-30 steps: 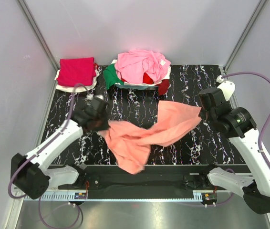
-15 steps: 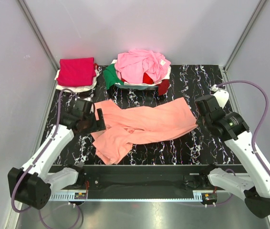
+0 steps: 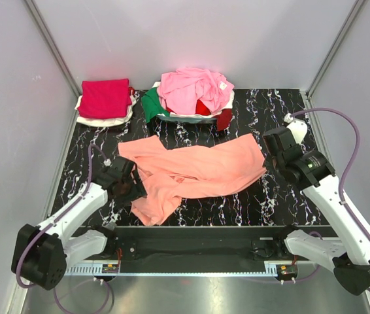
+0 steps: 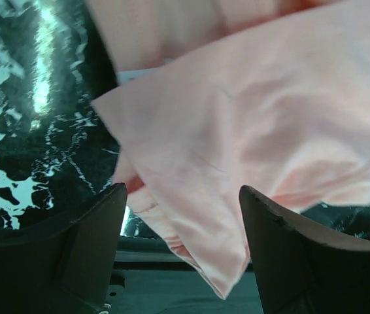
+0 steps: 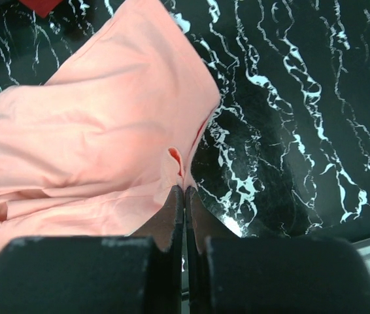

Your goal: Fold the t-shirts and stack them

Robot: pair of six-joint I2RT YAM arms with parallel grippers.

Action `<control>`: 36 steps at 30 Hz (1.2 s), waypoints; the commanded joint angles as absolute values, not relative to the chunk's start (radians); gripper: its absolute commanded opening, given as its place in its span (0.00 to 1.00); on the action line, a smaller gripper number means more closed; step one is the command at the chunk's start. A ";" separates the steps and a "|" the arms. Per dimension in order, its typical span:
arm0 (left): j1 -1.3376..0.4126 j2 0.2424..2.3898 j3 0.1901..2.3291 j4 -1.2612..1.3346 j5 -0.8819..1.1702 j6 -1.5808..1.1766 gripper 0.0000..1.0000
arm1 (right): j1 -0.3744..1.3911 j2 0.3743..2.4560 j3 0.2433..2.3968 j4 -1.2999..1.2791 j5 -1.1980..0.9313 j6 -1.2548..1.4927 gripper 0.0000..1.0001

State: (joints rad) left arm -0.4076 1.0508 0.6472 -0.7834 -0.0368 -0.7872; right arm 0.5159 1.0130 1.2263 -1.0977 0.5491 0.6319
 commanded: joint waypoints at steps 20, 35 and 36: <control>-0.204 1.126 0.463 -0.448 -0.114 -0.793 0.54 | 0.509 1.029 1.178 -1.005 0.474 0.575 0.00; -0.206 1.034 0.469 -0.482 -0.114 -0.790 0.00 | 0.508 1.038 1.172 -1.006 0.485 0.574 0.00; -0.204 1.016 0.477 -0.494 -0.114 -0.787 0.00 | 0.508 1.037 1.172 -1.008 0.483 0.574 0.00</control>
